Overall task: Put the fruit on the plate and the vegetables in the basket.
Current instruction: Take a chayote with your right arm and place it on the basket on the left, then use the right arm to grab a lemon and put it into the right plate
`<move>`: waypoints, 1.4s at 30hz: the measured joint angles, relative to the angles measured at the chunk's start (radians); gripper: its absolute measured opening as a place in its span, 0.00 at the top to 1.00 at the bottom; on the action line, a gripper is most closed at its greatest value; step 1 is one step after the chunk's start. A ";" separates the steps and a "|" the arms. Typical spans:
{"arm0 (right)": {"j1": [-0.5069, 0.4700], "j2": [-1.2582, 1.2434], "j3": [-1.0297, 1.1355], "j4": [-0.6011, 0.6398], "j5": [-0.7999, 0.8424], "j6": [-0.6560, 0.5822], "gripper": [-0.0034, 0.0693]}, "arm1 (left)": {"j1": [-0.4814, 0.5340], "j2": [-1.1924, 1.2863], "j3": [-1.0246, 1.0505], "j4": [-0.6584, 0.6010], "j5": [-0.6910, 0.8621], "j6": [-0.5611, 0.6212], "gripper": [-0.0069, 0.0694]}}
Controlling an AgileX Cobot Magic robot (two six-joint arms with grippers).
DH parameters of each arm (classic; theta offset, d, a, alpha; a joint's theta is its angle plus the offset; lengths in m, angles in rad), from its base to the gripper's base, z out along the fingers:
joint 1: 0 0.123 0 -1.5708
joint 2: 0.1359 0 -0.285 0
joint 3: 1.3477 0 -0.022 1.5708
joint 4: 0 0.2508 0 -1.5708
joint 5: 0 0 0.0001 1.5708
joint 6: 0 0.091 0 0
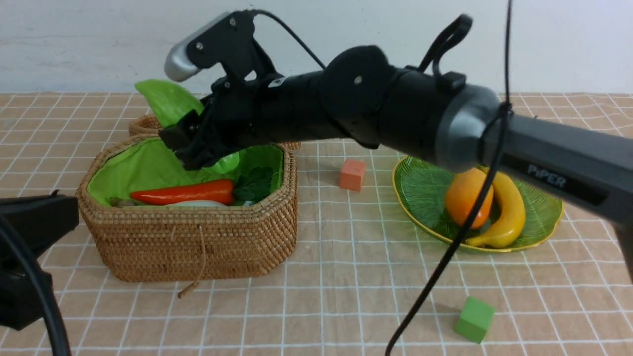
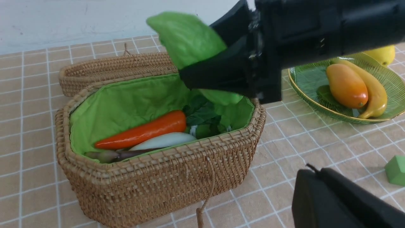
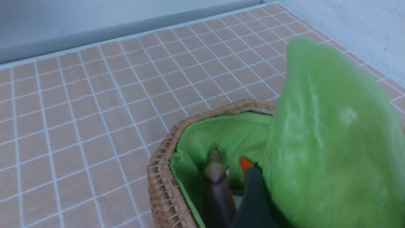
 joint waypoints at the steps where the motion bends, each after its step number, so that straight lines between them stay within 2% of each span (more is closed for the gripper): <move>1: -0.004 0.001 0.000 0.000 -0.004 0.012 0.15 | 0.000 0.000 0.000 0.000 0.000 -0.002 0.92; 5: -0.037 -0.033 0.000 -0.010 0.052 0.097 0.03 | 0.000 0.000 0.000 0.000 0.000 -0.003 0.91; 8: -0.098 -0.104 0.000 -0.067 0.179 0.192 0.05 | 0.000 0.000 0.000 0.000 0.000 -0.003 0.91; 10: -0.143 -0.157 -0.001 -0.130 0.270 0.258 0.09 | 0.000 0.000 0.000 0.000 0.000 -0.003 0.91; 11: -0.183 -0.207 -0.002 -0.204 0.341 0.320 0.14 | 0.000 0.000 0.000 0.000 -0.001 -0.003 0.91; 13: -0.238 -0.248 -0.003 -0.278 0.421 0.407 0.22 | 0.000 0.000 0.000 0.000 -0.001 -0.004 0.91; 14: -0.310 -0.300 -0.005 -0.406 0.497 0.517 0.33 | 0.000 0.000 0.000 0.000 -0.004 -0.004 0.91; 16: -0.431 -0.336 -0.011 -0.572 0.574 0.691 0.53 | 0.000 0.000 0.000 0.000 -0.005 -0.005 0.91; 19: -0.568 -0.339 -0.011 -0.758 0.633 0.898 0.72 | 0.000 0.000 0.000 -0.003 -0.006 -0.006 0.91; 20: -0.578 -0.338 -0.011 -0.758 0.637 0.914 0.73 | 0.000 0.000 0.000 -0.005 -0.006 -0.006 0.91; 22: -0.701 -0.299 -0.011 -0.877 0.670 1.098 0.81 | 0.000 0.000 0.000 -0.014 -0.007 -0.006 0.91; 24: -0.781 -0.241 -0.011 -0.904 0.663 1.160 0.77 | 0.000 0.000 0.000 -0.020 -0.007 -0.006 0.90; 27: -0.826 -0.180 -0.014 -0.902 0.638 1.182 0.67 | 0.000 0.000 0.000 -0.021 -0.007 -0.006 0.90; 30: -0.874 -0.041 -0.056 -0.893 0.589 1.189 0.32 | 0.000 0.000 0.000 -0.029 -0.004 -0.006 0.90; 31: -0.877 -0.034 -0.060 -0.893 0.586 1.189 0.30 | 0.000 0.000 0.000 -0.029 -0.004 -0.006 0.90; 32: -0.882 0.004 -0.075 -0.891 0.573 1.189 0.22 | 0.000 0.000 0.000 -0.032 -0.004 -0.006 0.90; 33: -0.890 0.062 -0.117 -0.890 0.545 1.189 0.09 | 0.000 0.000 0.000 -0.036 -0.004 -0.006 0.90; 35: -0.892 0.131 -0.167 -0.887 0.520 1.192 0.04 | 0.000 0.000 0.000 -0.038 -0.004 -0.006 0.90; 37: -0.892 0.196 -0.230 -0.879 0.502 1.194 0.03 | 0.000 0.000 0.000 -0.038 -0.004 -0.006 0.90; 42: -0.893 0.327 -0.355 -0.868 0.504 1.208 0.06 | 0.000 0.000 0.000 -0.038 -0.004 -0.006 0.90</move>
